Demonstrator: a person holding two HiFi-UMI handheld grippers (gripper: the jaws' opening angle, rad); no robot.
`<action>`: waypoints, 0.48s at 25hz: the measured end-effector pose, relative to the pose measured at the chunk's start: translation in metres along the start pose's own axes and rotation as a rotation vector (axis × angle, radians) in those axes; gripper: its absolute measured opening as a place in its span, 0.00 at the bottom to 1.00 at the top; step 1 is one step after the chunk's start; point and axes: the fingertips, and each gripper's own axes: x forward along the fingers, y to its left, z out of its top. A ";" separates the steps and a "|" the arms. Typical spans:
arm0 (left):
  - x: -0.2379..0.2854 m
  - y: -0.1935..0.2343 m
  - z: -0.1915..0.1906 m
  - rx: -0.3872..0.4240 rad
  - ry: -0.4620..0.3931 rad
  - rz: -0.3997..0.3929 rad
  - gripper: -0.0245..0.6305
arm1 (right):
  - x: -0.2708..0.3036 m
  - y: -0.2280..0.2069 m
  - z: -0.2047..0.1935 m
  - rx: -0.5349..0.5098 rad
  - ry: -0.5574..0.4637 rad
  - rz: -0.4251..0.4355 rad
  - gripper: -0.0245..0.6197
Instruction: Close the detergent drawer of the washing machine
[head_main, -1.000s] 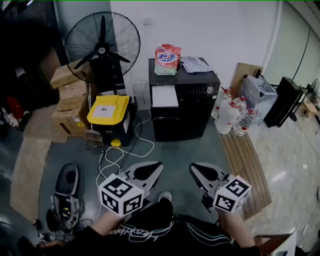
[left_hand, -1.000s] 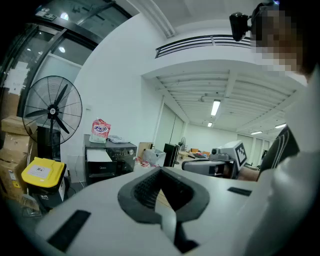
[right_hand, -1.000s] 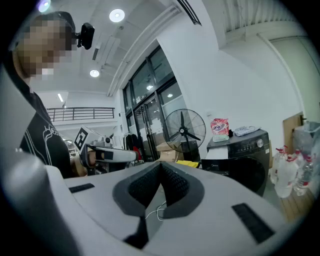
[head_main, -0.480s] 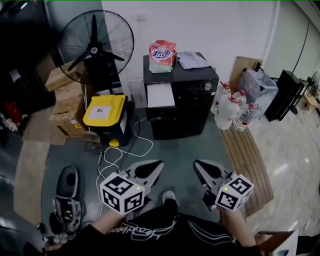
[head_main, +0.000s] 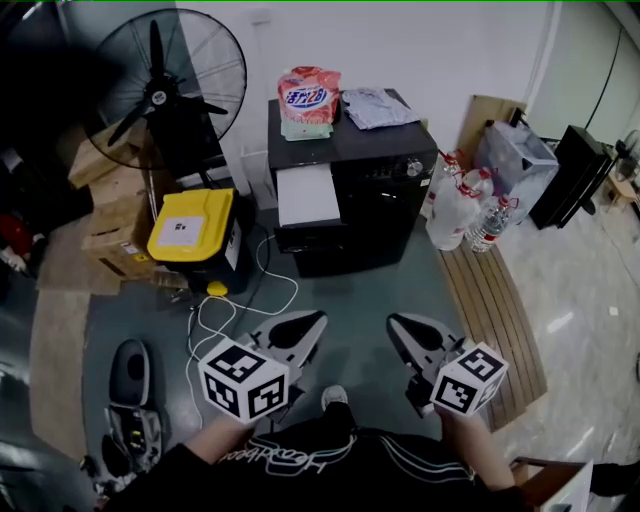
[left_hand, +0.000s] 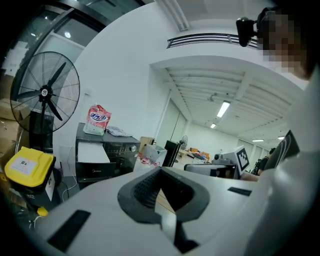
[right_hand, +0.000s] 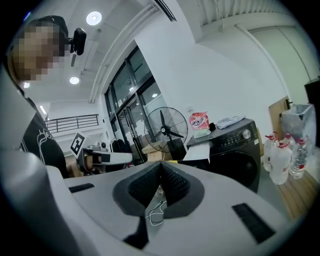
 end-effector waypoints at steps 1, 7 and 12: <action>0.007 0.008 0.003 -0.007 0.003 0.002 0.07 | 0.007 -0.008 0.003 0.006 0.006 0.002 0.08; 0.049 0.061 0.017 -0.048 0.019 0.020 0.07 | 0.057 -0.053 0.016 0.022 0.052 0.018 0.08; 0.075 0.096 0.024 -0.069 0.043 0.027 0.07 | 0.093 -0.081 0.024 0.042 0.076 0.025 0.08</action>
